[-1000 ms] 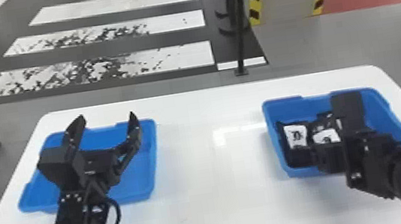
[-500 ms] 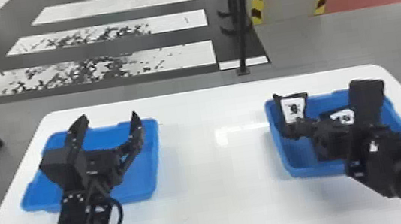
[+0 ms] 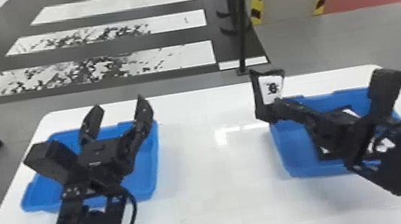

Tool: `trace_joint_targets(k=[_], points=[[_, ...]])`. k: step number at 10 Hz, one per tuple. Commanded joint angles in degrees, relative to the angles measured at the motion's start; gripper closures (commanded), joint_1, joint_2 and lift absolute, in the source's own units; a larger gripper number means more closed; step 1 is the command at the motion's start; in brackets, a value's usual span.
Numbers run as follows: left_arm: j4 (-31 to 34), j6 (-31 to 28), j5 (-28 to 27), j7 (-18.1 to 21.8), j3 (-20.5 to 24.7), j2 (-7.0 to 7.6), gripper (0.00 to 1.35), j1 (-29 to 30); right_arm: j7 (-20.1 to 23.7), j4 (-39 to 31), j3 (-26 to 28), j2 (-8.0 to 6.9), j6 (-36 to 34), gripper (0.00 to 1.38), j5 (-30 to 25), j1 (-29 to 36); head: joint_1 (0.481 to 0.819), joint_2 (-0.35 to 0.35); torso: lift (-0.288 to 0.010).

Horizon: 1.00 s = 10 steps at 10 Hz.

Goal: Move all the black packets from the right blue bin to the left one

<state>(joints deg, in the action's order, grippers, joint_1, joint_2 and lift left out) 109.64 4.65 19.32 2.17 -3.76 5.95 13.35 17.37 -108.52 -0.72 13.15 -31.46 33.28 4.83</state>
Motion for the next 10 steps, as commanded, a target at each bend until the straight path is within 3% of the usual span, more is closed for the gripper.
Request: trace_joint_targets(k=[1,3,5,10], points=[[3.49,0.13,6.39,0.64,-1.04,0.38,0.19,0.01,1.79,-3.90,-2.14,0.47,-1.30,1.18,0.31,-0.06,0.695,0.056,-0.140],[7.71,-5.21,11.30,2.31,-2.86,1.26,0.19,-0.56,3.46,-6.01,-7.85,1.52,-2.56,1.18,2.25,-1.74,0.670,0.083,-0.140],[8.41,-8.73,11.53,3.98,-3.55,1.52,0.19,-1.40,3.55,-5.73,-11.51,2.23,-2.56,1.18,3.40,-3.57,0.651,0.114,-0.140],[8.41,-17.30,7.42,5.30,-3.09,1.79,0.20,-1.82,3.46,-4.61,-17.57,3.19,-2.70,1.18,6.94,-6.67,0.670,0.151,-0.140]])
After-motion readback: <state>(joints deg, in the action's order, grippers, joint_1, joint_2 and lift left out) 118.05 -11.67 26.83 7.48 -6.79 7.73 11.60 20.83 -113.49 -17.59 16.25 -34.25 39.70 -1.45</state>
